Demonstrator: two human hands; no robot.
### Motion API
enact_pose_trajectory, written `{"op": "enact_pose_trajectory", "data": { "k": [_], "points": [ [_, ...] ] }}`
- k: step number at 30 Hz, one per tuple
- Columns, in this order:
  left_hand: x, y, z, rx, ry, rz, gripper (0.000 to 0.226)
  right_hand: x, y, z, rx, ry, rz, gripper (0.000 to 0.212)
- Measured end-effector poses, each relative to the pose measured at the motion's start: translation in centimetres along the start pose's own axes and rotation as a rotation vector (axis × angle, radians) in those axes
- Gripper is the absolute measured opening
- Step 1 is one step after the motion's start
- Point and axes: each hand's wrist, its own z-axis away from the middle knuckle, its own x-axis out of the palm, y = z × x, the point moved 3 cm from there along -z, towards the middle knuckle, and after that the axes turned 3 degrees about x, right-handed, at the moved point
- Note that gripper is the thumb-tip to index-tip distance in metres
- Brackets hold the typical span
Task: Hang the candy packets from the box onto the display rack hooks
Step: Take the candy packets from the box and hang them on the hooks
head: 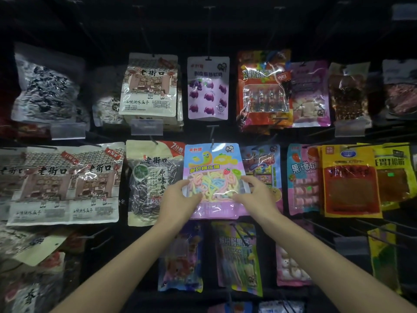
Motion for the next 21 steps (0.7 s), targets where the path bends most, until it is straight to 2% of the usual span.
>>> {"op": "enact_pose_trajectory", "data": {
  "k": [6,10,15,21],
  "points": [
    [1.5,-0.7,-2.1,0.011,-0.030,-0.114,0.057,1.0,1.2,-2.3,0.017,0.059,0.120,0.063],
    [2.6,-1.6,-3.1,0.030,-0.090,-0.261,0.041,1.9,2.5,-3.8,0.018,0.058,0.219,0.063],
    [4.1,-4.0,-4.4,-0.012,-0.161,-0.416,0.052,3.2,4.3,-4.9,-0.030,0.063,0.377,0.066],
    [5.6,-6.0,-5.1,-0.001,-0.201,-0.460,0.061,4.6,6.2,-6.1,-0.053,0.088,0.505,0.061]
  ]
}}
